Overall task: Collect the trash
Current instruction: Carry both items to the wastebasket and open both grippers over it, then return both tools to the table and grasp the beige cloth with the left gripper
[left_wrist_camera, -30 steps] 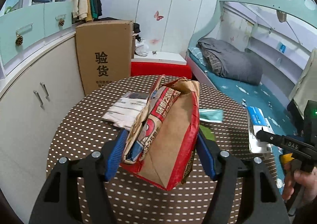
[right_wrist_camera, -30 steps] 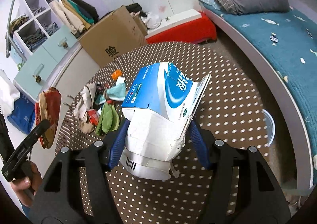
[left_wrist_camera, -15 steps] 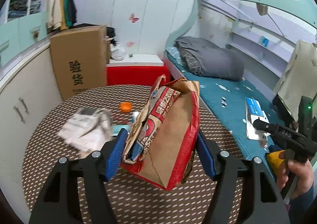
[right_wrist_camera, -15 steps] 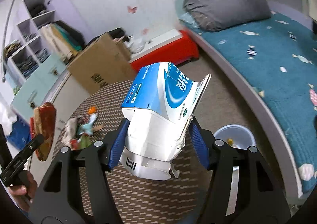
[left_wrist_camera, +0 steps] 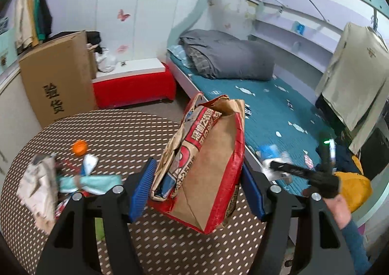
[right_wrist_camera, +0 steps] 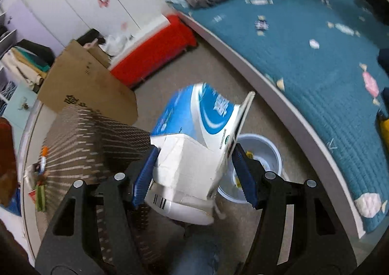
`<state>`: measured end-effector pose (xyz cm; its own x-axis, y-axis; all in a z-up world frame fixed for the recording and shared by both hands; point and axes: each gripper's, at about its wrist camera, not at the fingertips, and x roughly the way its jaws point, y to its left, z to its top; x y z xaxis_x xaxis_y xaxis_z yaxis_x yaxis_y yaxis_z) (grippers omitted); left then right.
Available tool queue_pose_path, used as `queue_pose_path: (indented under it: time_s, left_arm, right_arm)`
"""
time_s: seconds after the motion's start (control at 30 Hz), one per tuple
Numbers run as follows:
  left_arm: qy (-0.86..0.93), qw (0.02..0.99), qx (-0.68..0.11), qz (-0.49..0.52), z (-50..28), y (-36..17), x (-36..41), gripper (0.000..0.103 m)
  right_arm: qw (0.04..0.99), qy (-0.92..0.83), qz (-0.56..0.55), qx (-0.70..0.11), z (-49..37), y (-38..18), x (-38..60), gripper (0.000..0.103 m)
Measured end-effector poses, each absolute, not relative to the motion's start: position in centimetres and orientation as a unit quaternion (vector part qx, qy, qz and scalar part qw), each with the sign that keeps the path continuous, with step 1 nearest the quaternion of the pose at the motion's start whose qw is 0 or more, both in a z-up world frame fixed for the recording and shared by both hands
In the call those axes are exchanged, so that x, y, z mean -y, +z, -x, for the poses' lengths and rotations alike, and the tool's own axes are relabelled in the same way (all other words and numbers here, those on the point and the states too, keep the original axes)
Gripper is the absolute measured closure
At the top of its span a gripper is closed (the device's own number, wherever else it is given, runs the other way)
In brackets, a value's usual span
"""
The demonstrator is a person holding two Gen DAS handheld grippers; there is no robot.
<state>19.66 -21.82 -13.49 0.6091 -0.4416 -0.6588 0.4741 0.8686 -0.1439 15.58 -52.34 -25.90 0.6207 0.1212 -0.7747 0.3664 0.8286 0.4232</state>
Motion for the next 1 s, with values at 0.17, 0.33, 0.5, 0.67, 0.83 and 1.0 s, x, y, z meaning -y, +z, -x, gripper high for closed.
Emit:
queue_pose_path:
  time_s: [0.17, 0.33, 0.5, 0.67, 0.83, 1.0]
  left_arm:
    - [-0.283, 0.882, -0.373, -0.047, -21.3, -14.7, 26.6, 0.037]
    - [-0.32, 0.858, -0.395, -0.071, -22.4, -16.6, 31.6, 0.037]
    - [-0.355, 0.826, -0.43, -0.084, -23.6, -19.2, 36.4, 0.037]
    - [-0.379, 0.794, -0.464, -0.105, -24.4, -21.7, 40.8, 0.036]
    - [-0.369, 0.777, -0.488, -0.144, -25.3, -24.5, 44.3, 0.013]
    - [-0.334, 0.782, -0.508, -0.134, -26.4, -25.3, 44.0, 0.01]
  right_arm:
    - [0.829, -0.085, -0.314, -0.456, -18.3, -31.5, 54.8, 0.031]
    - [0.807, -0.116, -0.365, -0.45, -17.6, -33.8, 57.9, 0.016]
    - [0.814, -0.132, -0.386, -0.414, -14.2, -32.0, 59.9, 0.015]
    - [0.824, -0.146, -0.395, -0.379, -10.9, -29.7, 61.2, 0.013]
    - [0.832, -0.153, -0.399, -0.353, -8.6, -27.3, 62.1, 0.01]
    - [0.84, -0.153, -0.393, -0.341, -7.4, -25.5, 61.5, 0.009]
